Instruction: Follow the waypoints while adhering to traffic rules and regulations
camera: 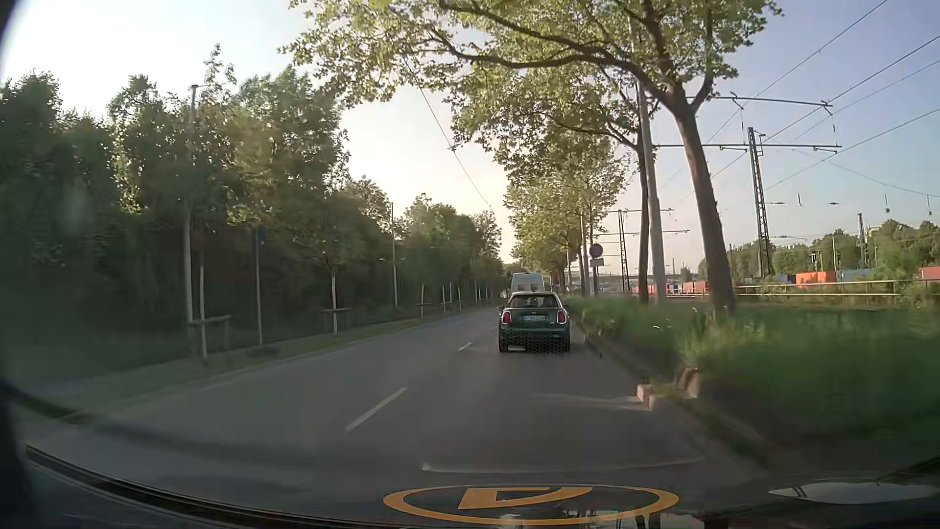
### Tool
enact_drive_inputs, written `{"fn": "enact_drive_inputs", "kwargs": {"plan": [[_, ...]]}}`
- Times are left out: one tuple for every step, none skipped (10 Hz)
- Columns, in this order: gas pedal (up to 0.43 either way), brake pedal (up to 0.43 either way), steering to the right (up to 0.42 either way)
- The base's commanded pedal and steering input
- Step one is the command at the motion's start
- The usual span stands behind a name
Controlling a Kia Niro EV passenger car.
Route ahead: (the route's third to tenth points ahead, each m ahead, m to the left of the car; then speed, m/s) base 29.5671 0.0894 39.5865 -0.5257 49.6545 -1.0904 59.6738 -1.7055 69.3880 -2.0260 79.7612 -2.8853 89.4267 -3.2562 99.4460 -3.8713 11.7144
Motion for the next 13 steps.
{"fn": "enact_drive_inputs", "kwargs": {"plan": [[0.169, 0.0, 0.012], [0.169, 0.0, 0.012], [0.169, 0.0, 0.012], [0.157, 0.0, 0.012], [0.157, 0.0, 0.012], [0.157, 0.0, 0.012], [0.15, 0.0, 0.012], [0.138, 0.0, 0.012], [0.13, 0.0, 0.012], [0.13, 0.0, 0.012], [0.118, 0.0, 0.011], [0.098, 0.0, 0.011], [0.098, 0.0, 0.011]]}}
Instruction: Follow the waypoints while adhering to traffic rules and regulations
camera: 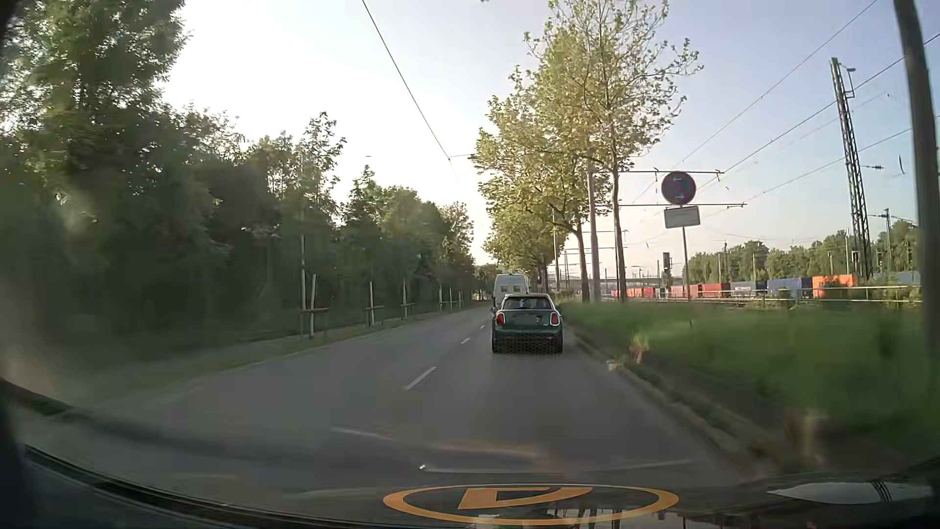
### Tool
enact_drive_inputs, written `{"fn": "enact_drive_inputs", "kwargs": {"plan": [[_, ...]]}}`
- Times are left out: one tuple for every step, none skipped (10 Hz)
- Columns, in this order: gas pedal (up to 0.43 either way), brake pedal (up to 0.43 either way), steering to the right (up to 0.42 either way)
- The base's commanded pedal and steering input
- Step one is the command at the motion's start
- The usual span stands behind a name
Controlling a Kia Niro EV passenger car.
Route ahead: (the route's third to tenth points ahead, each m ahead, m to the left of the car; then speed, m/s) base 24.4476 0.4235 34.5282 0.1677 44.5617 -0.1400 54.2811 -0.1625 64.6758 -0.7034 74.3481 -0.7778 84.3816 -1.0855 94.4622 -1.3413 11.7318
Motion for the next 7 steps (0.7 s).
{"fn": "enact_drive_inputs", "kwargs": {"plan": [[0.098, 0.0, 0.011], [0.087, 0.0, 0.01], [0.087, 0.0, 0.01], [0.087, 0.0, 0.009], [0.098, 0.0, 0.006], [0.118, 0.0, 0.003], [0.15, 0.0, 0.002]]}}
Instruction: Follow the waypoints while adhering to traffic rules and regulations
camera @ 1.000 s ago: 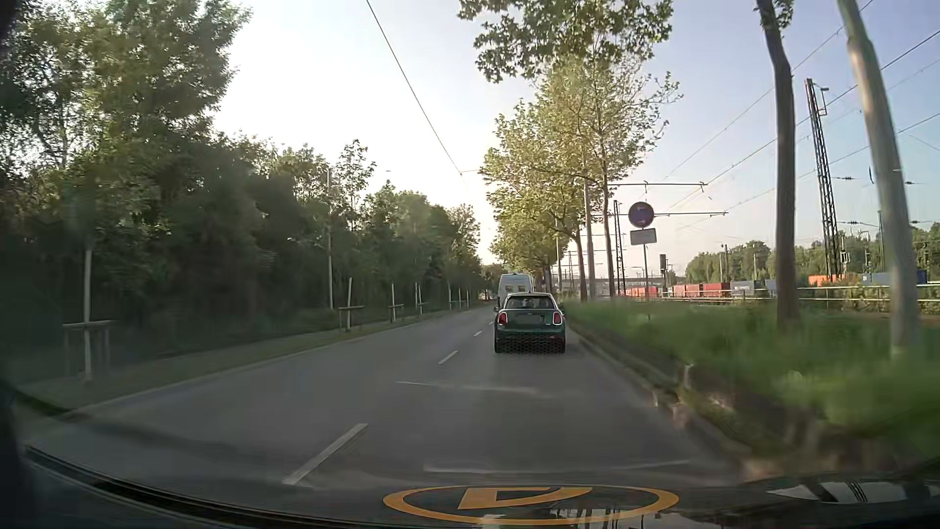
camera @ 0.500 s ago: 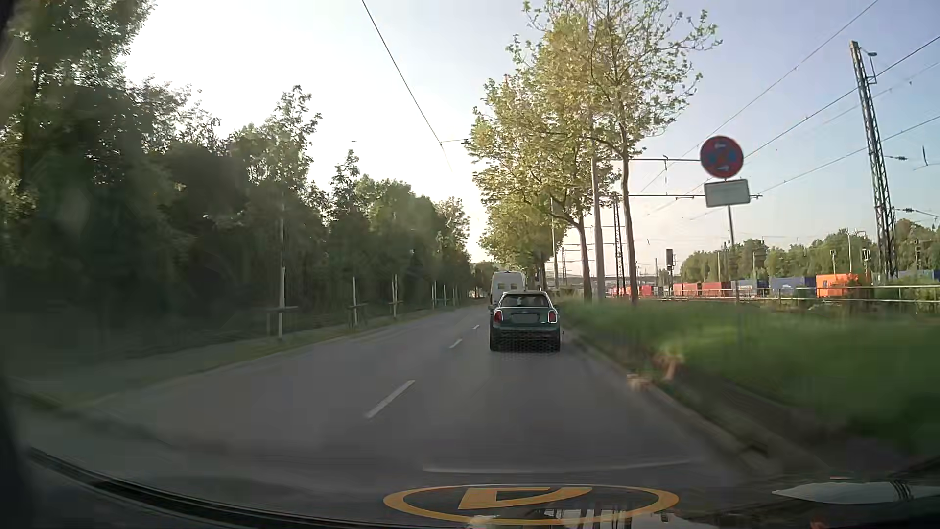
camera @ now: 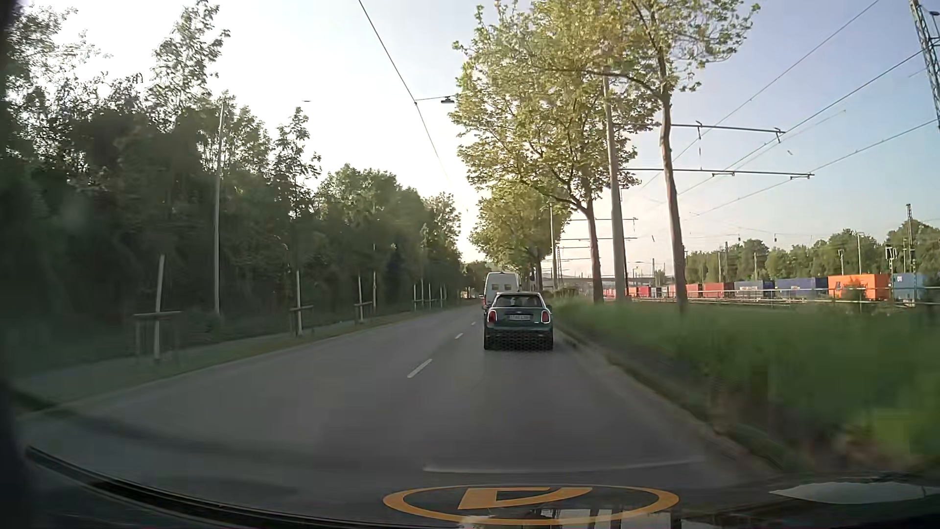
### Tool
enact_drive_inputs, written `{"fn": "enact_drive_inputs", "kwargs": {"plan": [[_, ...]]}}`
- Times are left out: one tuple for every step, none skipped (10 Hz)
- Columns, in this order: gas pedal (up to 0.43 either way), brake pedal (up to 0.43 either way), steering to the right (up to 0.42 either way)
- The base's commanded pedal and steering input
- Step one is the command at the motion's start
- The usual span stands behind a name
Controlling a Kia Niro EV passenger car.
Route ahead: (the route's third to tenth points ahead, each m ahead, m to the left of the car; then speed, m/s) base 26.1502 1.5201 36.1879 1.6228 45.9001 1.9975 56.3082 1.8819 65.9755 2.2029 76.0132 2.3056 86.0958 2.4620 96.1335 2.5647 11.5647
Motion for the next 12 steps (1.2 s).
{"fn": "enact_drive_inputs", "kwargs": {"plan": [[0.157, 0.0, 0.002], [0.169, 0.0, 0.001], [0.169, 0.0, -0.002], [0.169, 0.0, -0.005], [0.169, 0.0, -0.005], [0.169, 0.0, -0.005], [0.157, 0.0, -0.005], [0.157, 0.0, -0.005], [0.157, 0.0, -0.005], [0.157, 0.0, -0.005], [0.157, 0.0, -0.005], [0.157, 0.0, -0.005]]}}
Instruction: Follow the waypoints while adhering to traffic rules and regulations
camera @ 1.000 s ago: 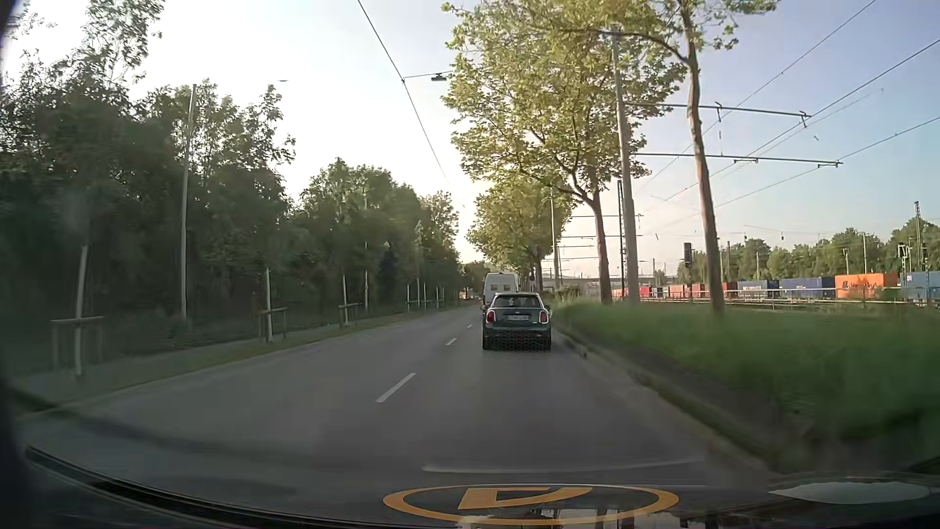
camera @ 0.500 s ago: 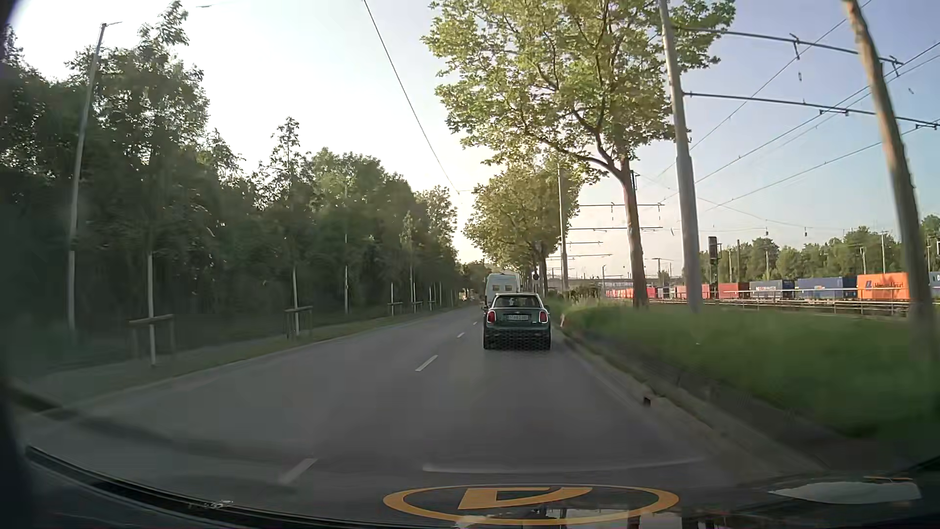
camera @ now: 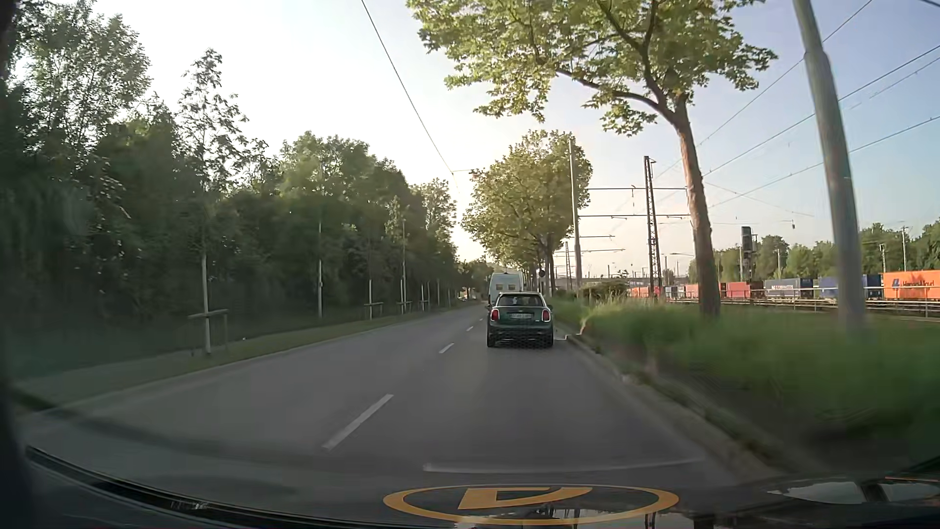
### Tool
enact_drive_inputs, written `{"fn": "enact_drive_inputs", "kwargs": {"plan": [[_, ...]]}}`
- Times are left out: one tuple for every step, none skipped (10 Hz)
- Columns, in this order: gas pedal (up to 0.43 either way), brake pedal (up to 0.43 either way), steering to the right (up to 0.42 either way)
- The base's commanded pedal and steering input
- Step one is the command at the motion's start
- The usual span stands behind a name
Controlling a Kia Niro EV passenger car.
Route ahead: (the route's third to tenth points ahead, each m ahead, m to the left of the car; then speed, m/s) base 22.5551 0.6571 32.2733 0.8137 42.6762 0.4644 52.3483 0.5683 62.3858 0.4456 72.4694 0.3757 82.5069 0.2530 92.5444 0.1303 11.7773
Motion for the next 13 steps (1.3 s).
{"fn": "enact_drive_inputs", "kwargs": {"plan": [[0.157, 0.0, -0.005], [0.157, 0.0, -0.003], [0.157, 0.0, -0.002], [0.157, 0.0, -0.001], [0.157, 0.0, -0.001], [0.157, 0.0, -0.001], [0.157, 0.0, -0.001], [0.157, 0.0, -0.001], [0.138, 0.0, -0.001], [0.138, 0.0, -0.001], [0.13, 0.0, -0.001], [0.13, 0.0, -0.001], [0.13, 0.0, -0.001]]}}
